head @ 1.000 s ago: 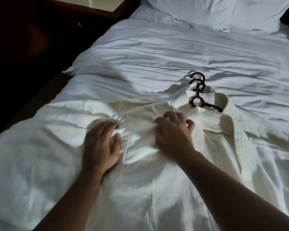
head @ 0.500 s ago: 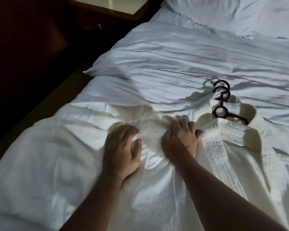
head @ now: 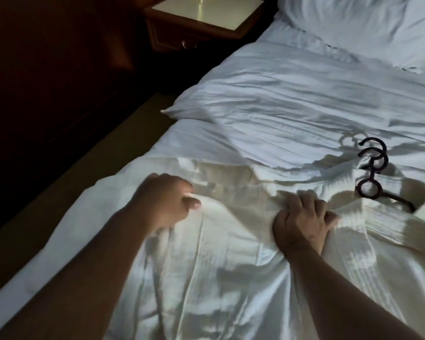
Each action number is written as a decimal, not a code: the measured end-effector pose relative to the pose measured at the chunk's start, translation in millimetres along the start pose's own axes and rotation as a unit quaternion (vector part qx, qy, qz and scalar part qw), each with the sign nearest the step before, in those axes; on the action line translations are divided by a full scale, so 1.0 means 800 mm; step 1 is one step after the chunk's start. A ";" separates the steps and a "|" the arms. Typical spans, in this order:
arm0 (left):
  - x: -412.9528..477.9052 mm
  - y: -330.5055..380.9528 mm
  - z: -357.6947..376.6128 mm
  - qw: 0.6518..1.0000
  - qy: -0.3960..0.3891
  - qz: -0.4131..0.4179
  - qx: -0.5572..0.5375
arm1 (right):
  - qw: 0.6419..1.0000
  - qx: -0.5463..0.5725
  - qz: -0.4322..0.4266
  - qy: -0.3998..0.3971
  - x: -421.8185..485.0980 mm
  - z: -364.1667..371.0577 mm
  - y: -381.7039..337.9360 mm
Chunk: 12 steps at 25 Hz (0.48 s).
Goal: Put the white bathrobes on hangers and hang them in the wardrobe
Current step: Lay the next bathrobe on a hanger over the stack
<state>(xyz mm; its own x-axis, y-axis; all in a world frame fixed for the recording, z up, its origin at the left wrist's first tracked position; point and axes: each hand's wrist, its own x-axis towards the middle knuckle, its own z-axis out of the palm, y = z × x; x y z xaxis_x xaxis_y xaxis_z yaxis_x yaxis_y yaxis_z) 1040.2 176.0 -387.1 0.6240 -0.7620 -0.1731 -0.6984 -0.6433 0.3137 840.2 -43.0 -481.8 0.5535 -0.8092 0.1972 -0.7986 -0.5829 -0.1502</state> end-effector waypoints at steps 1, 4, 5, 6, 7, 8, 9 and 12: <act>0.005 -0.024 -0.004 1.000 0.015 -0.017 -0.018 | 1.000 -0.001 0.001 -0.001 0.000 0.000 0.000; -0.016 -0.102 0.007 0.988 0.085 -0.079 -0.102 | 1.000 -0.002 0.000 -0.003 -0.001 0.002 -0.001; -0.029 -0.124 0.013 0.987 0.097 -0.087 -0.090 | 1.000 -0.001 -0.001 -0.001 -0.001 0.003 -0.001; -0.039 -0.144 0.015 0.988 0.113 -0.091 -0.048 | 1.000 0.003 -0.002 0.003 -0.001 0.004 -0.001; -0.046 -0.158 0.016 0.987 0.130 -0.093 0.003 | 1.000 0.006 -0.001 0.006 -0.001 0.004 0.000; -0.049 -0.165 0.013 0.982 0.149 -0.101 0.059 | 1.000 0.009 0.001 0.009 0.000 0.005 -0.001; -0.048 -0.168 0.012 0.972 0.180 -0.106 0.106 | 1.000 0.010 0.002 0.011 0.000 0.005 -0.001; -0.054 -0.152 0.018 0.921 0.267 -0.266 0.099 | 1.000 0.013 0.001 0.013 -0.001 0.008 0.001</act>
<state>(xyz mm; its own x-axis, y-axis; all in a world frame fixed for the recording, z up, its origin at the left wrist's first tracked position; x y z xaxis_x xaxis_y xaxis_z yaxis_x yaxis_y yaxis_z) 1092.8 285.9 -431.1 0.9426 -0.2239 0.2478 -0.2619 -0.9560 0.1323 840.9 -43.5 -487.8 0.5462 -0.8078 0.2215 -0.7927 -0.5840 -0.1751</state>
